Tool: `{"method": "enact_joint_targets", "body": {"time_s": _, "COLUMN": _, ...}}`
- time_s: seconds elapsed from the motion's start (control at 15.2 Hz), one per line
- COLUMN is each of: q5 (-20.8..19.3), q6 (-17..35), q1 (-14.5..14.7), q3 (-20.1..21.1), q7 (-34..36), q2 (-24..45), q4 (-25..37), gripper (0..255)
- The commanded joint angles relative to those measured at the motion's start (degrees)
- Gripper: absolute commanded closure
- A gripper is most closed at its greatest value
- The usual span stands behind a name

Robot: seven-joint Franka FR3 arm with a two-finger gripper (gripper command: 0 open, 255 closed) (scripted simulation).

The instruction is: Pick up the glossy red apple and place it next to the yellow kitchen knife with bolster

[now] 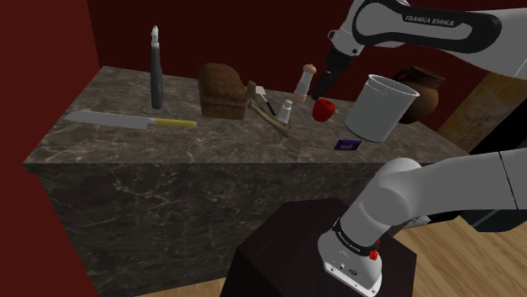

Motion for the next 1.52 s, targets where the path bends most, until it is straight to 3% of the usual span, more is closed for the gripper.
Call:
{"method": "enact_joint_targets", "body": {"time_s": 0.0, "q5": -1.07, "q6": 1.54, "q1": -0.8, "q3": -2.85, "q7": -2.67, "q2": 1.75, "q4": 0.95, "gripper": 0}}
{"method": "enact_joint_targets", "body": {"time_s": 0.46, "q5": -2.14, "q6": 5.81, "q1": -1.86, "q3": -12.27, "q7": -11.43, "q2": 9.8, "q4": 7.13, "gripper": 0}}
{"method": "enact_joint_targets", "body": {"time_s": 0.86, "q5": 0.45, "q6": 8.83, "q1": -1.19, "q3": -20.91, "q7": -19.98, "q2": 18.78, "q4": 14.69, "gripper": 0}}
{"method": "enact_joint_targets", "body": {"time_s": 1.45, "q5": 0.99, "q6": 14.83, "q1": -0.89, "q3": -22.36, "q7": -20.57, "q2": 20.91, "q4": 10.7, "gripper": 0}}
